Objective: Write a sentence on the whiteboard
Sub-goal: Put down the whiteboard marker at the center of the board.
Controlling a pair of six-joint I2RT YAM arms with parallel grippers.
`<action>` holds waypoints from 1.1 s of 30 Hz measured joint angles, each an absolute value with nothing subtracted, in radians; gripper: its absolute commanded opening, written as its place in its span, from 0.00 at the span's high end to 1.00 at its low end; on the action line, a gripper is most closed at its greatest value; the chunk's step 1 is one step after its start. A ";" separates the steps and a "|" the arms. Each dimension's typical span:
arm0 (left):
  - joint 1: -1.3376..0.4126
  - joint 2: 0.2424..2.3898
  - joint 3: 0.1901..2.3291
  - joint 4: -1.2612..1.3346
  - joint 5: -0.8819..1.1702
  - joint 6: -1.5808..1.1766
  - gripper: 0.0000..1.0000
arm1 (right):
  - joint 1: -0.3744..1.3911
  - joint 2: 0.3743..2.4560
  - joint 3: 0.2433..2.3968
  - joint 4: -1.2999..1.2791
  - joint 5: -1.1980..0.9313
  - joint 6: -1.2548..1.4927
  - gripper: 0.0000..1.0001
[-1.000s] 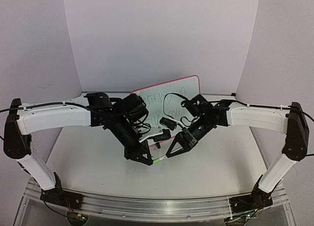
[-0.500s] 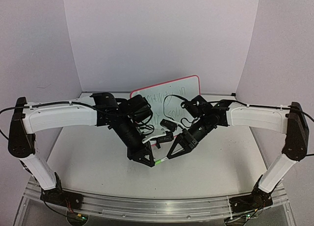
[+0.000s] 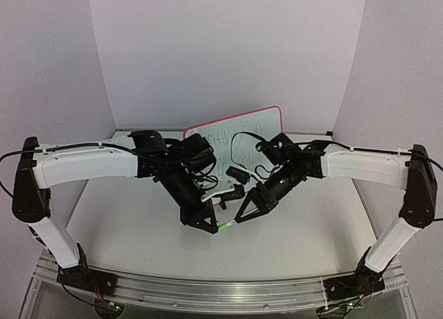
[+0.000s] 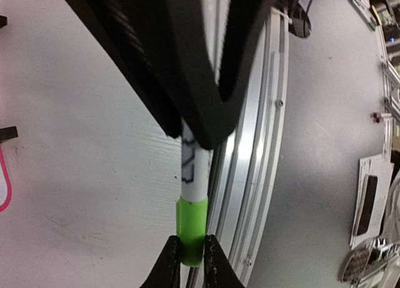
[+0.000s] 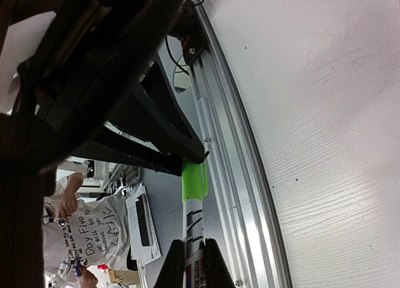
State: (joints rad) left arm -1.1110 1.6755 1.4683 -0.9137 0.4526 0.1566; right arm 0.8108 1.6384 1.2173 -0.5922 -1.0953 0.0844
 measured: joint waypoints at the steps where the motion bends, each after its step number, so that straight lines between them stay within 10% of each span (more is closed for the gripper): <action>1: -1.109 1.672 1.460 -0.885 0.438 0.153 0.64 | 0.812 1.628 1.217 -0.588 -1.065 0.088 1.00; 9: -0.973 1.449 1.247 -0.571 0.320 0.020 0.25 | 0.694 1.509 1.124 -0.560 -0.834 0.133 1.00; 22: -0.729 1.240 1.037 -0.451 0.118 -0.195 0.13 | 0.470 1.600 0.994 -0.514 -0.679 0.146 0.97; 33: -0.540 1.251 0.958 -0.377 0.070 -0.292 0.11 | 0.358 1.666 0.983 -0.464 -0.540 0.183 0.45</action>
State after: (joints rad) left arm -0.5399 1.2507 0.9580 -0.3768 0.0700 -0.2924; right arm 0.3580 1.6665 0.9833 -0.4645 -0.5396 0.1829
